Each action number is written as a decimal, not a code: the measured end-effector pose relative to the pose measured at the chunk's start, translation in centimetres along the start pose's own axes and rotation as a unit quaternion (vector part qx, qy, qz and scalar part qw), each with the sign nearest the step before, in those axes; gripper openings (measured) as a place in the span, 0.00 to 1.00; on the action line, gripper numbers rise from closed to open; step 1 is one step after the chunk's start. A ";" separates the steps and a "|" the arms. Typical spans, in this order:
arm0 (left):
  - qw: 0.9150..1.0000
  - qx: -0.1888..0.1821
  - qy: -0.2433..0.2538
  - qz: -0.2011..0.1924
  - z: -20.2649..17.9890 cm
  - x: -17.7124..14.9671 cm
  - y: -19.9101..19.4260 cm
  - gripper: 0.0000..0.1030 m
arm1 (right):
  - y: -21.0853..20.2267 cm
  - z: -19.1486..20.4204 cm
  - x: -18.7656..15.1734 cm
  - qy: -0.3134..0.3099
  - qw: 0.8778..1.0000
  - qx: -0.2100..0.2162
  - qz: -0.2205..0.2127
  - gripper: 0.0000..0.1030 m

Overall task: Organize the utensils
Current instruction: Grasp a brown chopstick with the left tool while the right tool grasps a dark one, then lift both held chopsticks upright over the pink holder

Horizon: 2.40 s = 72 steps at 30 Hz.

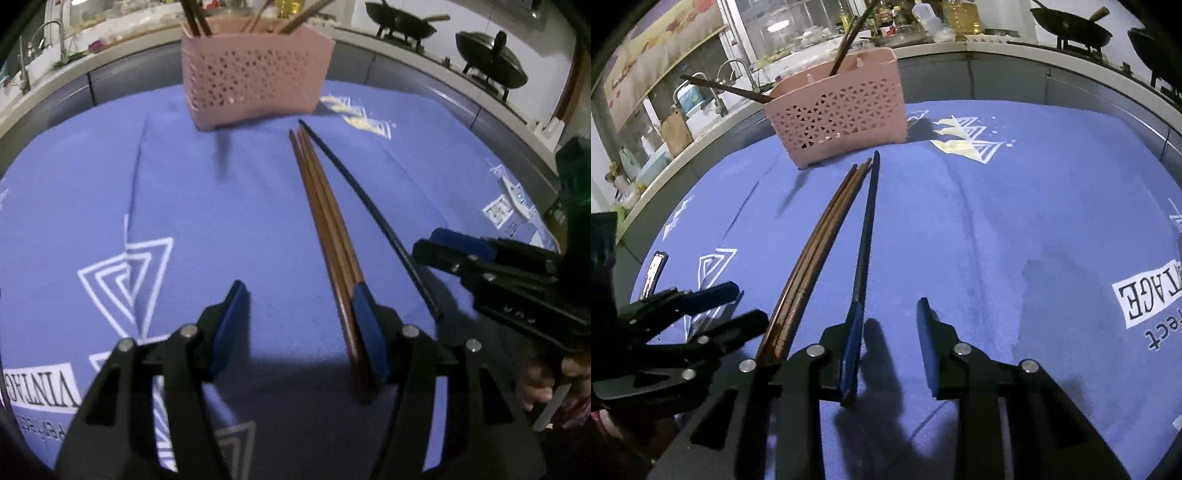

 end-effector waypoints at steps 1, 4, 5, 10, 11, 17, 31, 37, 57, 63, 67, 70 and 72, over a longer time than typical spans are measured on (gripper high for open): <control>1.000 0.006 0.005 0.000 -0.2 -0.1 0.1 0.56 | 0.0 -0.1 0.0 0.002 1.000 0.002 0.000 0.30; 0.999 0.027 0.021 0.002 -0.4 -0.2 0.3 0.56 | 0.3 -0.1 0.2 0.003 1.000 0.006 -0.004 0.30; 0.999 0.030 0.022 0.002 -0.5 -0.1 0.3 0.56 | 0.4 -0.1 0.2 0.002 1.000 0.006 -0.005 0.30; 0.998 0.054 0.017 0.005 0.3 0.1 0.3 0.54 | 0.4 0.1 0.2 -0.009 1.000 0.003 -0.011 0.30; 0.997 0.068 0.027 0.007 0.1 0.1 0.5 0.53 | 0.4 0.1 0.2 -0.012 1.000 0.002 -0.012 0.30; 0.997 0.072 0.036 0.001 0.5 0.8 0.7 0.07 | 0.6 0.6 0.4 -0.022 1.000 0.007 -0.010 0.30; 0.998 0.047 -0.037 0.019 8.0 -3.2 -3.1 0.08 | 0.2 0.6 -0.8 -0.066 0.998 -0.015 0.010 0.06; 0.998 0.052 -0.019 0.019 8.4 -1.4 -2.5 0.30 | -0.2 0.0 -0.9 -0.050 0.998 0.009 0.044 0.07; 0.999 0.021 -0.013 -0.025 10.1 7.2 1.3 0.05 | 7.4 3.6 10.6 -0.084 0.991 0.069 0.081 0.04; 0.990 -0.014 -0.044 -0.135 11.0 8.7 -7.2 0.05 | -0.5 4.3 12.4 -0.066 0.990 0.125 -0.027 0.04; 0.980 -0.021 -0.053 -0.193 11.5 9.4 -12.4 0.04 | -6.4 4.6 13.5 -0.065 0.982 0.134 -0.115 0.04; 0.973 -0.010 -0.045 -0.226 11.2 9.7 -15.4 0.05 | -9.7 4.6 14.3 -0.066 0.975 0.131 -0.166 0.04; 0.970 -0.010 -0.044 -0.238 11.1 9.8 -16.6 0.04 | -10.4 4.9 14.9 -0.063 0.973 0.130 -0.181 0.04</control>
Point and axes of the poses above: each gripper's, at about its wrist camera, not at the fingertips, and y roughly the way its jaws point, z to its left, x to its top, the point moved 9 cm from there along y, roughly the way its jaws point, and after that the axes turned 3 degrees about y, right-handed, at the moved point
